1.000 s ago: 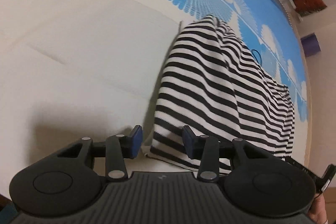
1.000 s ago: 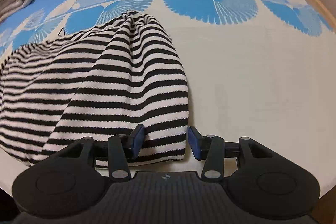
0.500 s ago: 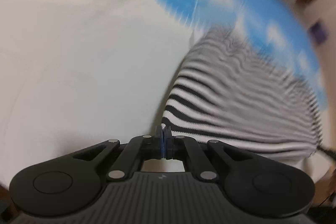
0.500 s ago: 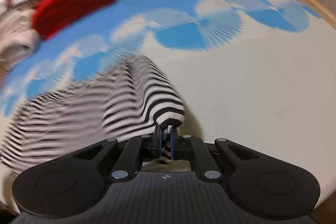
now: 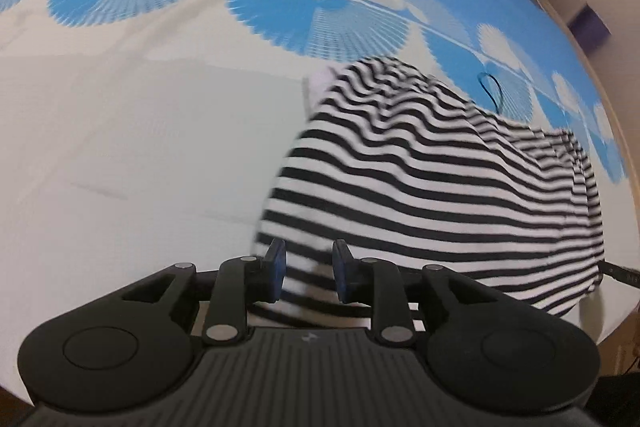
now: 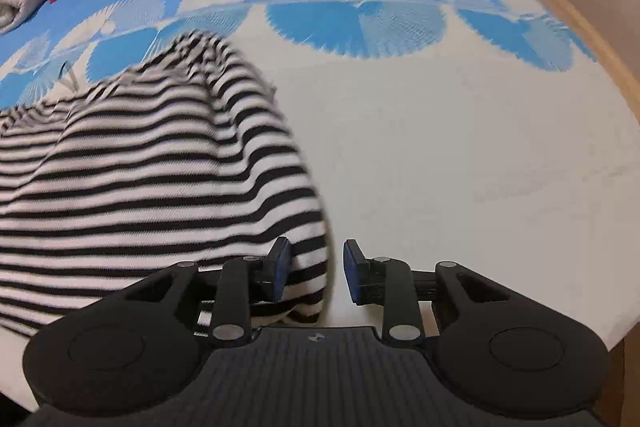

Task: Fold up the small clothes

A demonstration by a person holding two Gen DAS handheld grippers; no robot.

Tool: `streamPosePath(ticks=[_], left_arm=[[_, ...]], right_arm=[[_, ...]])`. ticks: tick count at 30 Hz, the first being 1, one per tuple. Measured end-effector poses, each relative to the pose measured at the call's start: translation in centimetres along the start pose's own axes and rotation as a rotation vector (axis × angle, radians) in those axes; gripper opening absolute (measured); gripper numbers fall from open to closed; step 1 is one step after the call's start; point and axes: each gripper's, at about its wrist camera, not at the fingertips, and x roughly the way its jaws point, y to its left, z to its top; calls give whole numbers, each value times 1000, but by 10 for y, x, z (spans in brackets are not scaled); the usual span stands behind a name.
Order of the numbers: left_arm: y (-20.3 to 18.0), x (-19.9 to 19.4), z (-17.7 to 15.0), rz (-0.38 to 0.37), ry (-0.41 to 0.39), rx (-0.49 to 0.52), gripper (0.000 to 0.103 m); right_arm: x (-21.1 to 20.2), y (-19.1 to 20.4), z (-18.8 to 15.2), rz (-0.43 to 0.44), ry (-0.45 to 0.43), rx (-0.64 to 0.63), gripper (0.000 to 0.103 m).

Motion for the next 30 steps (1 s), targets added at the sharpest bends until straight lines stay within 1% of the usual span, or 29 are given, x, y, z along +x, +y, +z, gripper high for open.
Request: streamPosePath(ticks=[1, 2, 3, 6, 8, 9, 10, 11, 12, 13, 14, 15, 16, 18, 19, 20, 22, 23, 26, 28, 29, 30], left_arm=[[-6, 1, 1, 2, -3, 14, 26], [-12, 3, 1, 1, -8, 22, 26], [-17, 4, 0, -7, -18, 21, 26], [-27, 10, 10, -32, -54, -10, 26], [-34, 18, 16, -25, -52, -32, 29], [-38, 28, 18, -6, -33, -41, 34], [-41, 38, 20, 36, 2, -46, 40], [-43, 49, 21, 91, 43, -46, 41], [-42, 61, 20, 156, 93, -49, 41], [-40, 68, 19, 203, 124, -68, 50], [-38, 69, 20, 222, 120, -105, 51], [-38, 67, 22, 228, 99, -129, 51], [-40, 61, 25, 243, 57, -135, 50], [-52, 49, 29, 272, -39, -90, 50], [-60, 43, 31, 261, -83, -64, 51], [-67, 39, 33, 230, -118, -42, 51], [-81, 35, 33, 150, -155, -11, 51], [-90, 35, 33, 104, -167, 11, 51], [-116, 39, 32, 14, -176, 90, 51], [-129, 44, 30, -32, -168, 118, 51], [-134, 48, 28, -44, -159, 122, 51], [-140, 54, 28, -50, -143, 122, 49]], right_arm=[[5, 1, -2, 2, 28, -18, 15], [9, 3, -3, -3, 54, -34, 8], [12, 4, -3, -9, 68, -41, 8], [10, 1, 1, -12, 55, -19, 8], [12, 0, 2, -14, 59, -14, 8], [12, 1, 2, -17, 63, -21, 8], [12, 3, 1, -24, 65, -36, 8], [11, 5, 1, -33, 63, -48, 9], [11, 6, 0, -46, 59, -56, 15], [9, 7, 1, -64, 50, -64, 28], [7, 7, 1, -88, 40, -73, 44], [4, 10, 1, -123, 17, -91, 49], [1, 11, 1, -138, -7, -110, 50], [-8, 14, 4, -124, -65, -123, 50], [-12, 15, 6, -111, -102, -118, 50], [-17, 17, 9, -94, -140, -114, 50], [-23, 20, 16, -59, -200, -109, 50], [-23, 23, 18, -41, -216, -107, 50], [-17, 34, 27, 17, -219, -114, 50], [-11, 46, 32, 36, -214, -142, 50], [-8, 51, 34, 40, -211, -159, 50], [-5, 57, 36, 42, -207, -173, 50]])
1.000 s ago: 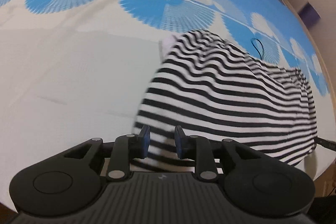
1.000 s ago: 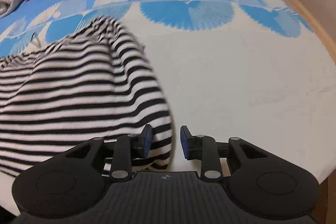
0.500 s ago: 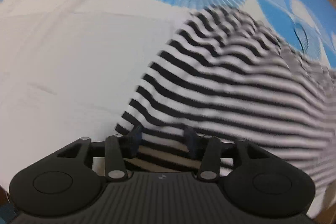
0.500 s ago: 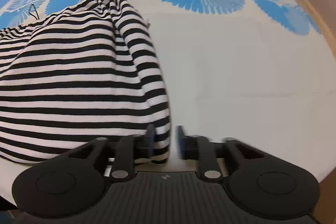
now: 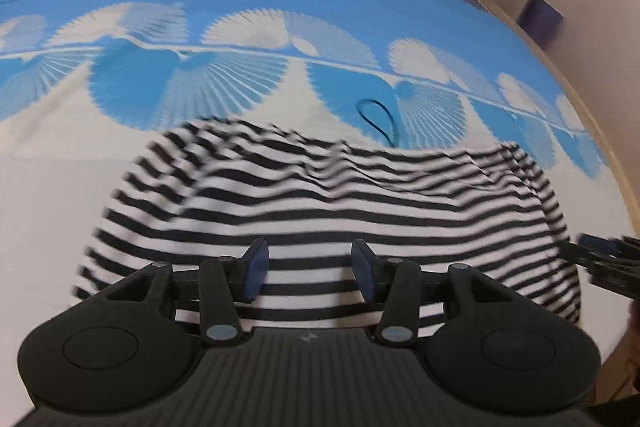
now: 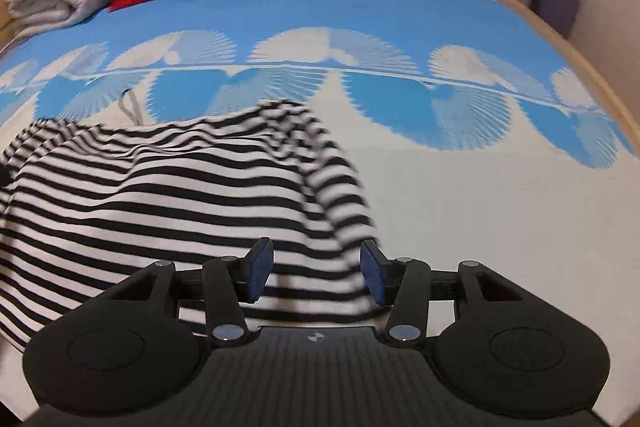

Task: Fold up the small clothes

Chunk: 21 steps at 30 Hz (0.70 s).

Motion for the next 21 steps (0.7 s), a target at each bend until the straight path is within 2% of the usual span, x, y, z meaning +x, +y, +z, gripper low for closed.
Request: streamPosePath(ticks=[3, 8, 14, 21], left_arm=[[-9, 17, -2, 8, 44, -25, 36], [-11, 46, -7, 86, 116, -54, 38], [-10, 46, -5, 98, 94, -68, 38], [20, 3, 2, 85, 7, -116, 41]], right_arm=[[11, 14, 8, 12, 12, -16, 50], [30, 30, 19, 23, 43, -4, 50], [56, 42, 21, -11, 124, -26, 52], [64, 39, 23, -31, 134, 33, 54]])
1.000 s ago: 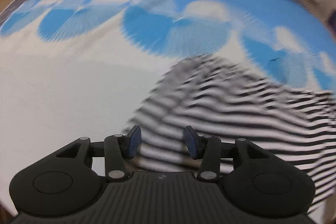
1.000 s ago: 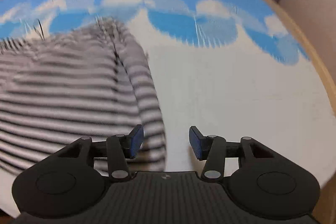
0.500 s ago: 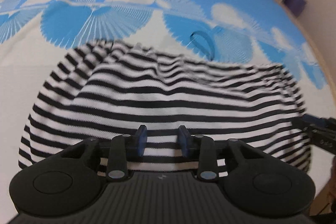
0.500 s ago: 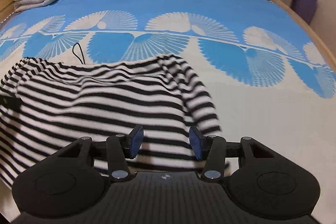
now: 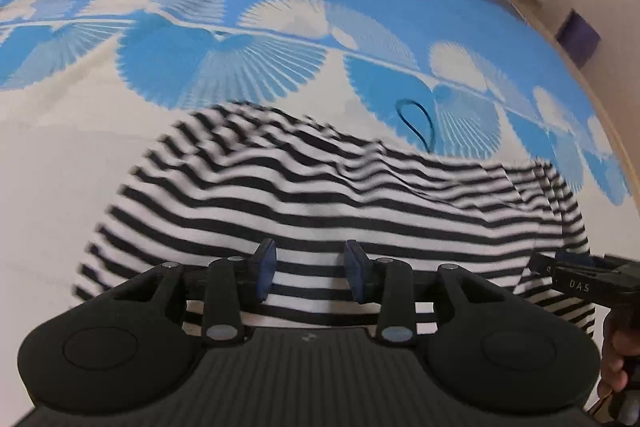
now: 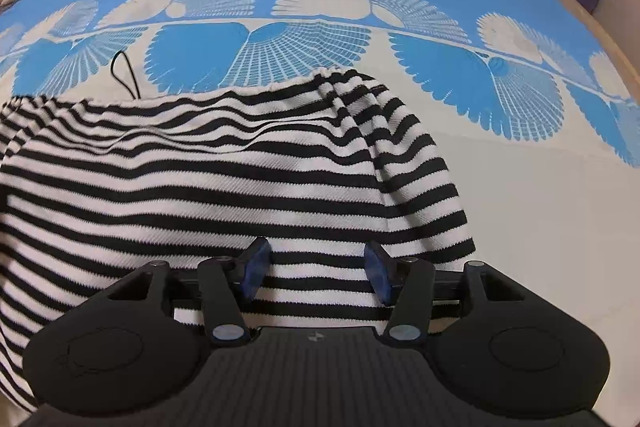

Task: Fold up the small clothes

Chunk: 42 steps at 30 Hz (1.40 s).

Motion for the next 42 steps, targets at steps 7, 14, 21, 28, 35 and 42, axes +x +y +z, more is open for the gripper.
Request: streamPosePath(ticks=[7, 14, 21, 28, 35, 42], left_arm=[[40, -3, 1, 105, 54, -113, 40], [63, -47, 2, 78, -90, -89, 41], [119, -91, -1, 68, -173, -158, 41], [176, -139, -17, 94, -246, -151, 41], [182, -191, -41, 183, -254, -74, 54], [176, -195, -57, 224, -288, -39, 55]], right_arm=[[-7, -1, -2, -43, -25, 53, 55], [-43, -19, -12, -92, -118, 166, 55], [-24, -42, -42, -173, 112, 194, 61], [-91, 4, -45, -104, -154, 164, 61], [-117, 90, -75, 103, -248, 107, 61], [-126, 150, -98, 193, -264, 3, 61]])
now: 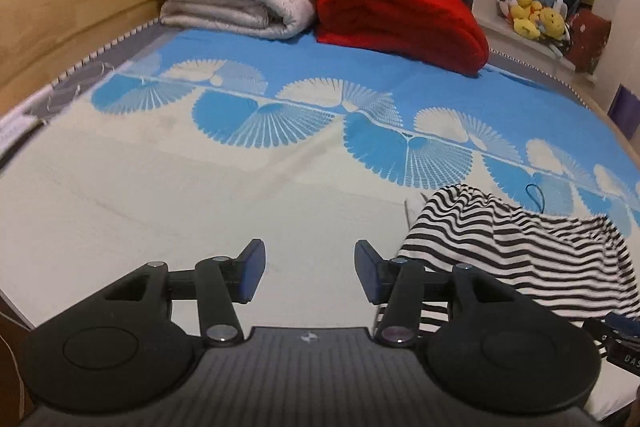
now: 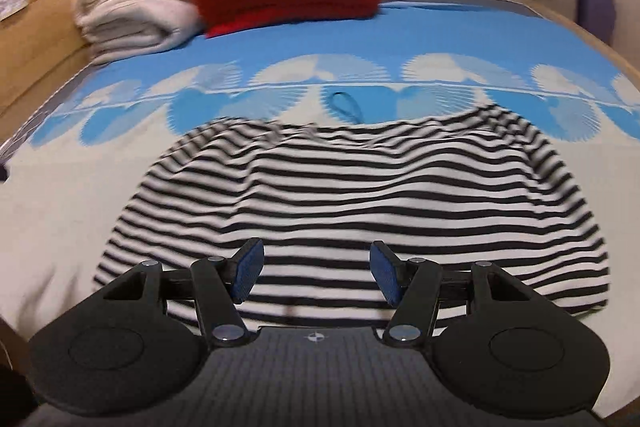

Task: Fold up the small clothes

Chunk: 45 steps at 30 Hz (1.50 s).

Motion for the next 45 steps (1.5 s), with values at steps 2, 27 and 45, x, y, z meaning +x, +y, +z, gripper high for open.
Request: streamPosePath(ticks=[2, 27, 45], left_arm=[[4, -1, 1, -4, -9, -18, 55], [68, 9, 3, 2, 47, -153, 55], [105, 28, 8, 12, 60, -166, 55]], right_arm=[[-1, 10, 0, 0, -17, -23, 61], [66, 203, -31, 274, 72, -597, 54], [86, 228, -30, 225, 16, -651, 8]])
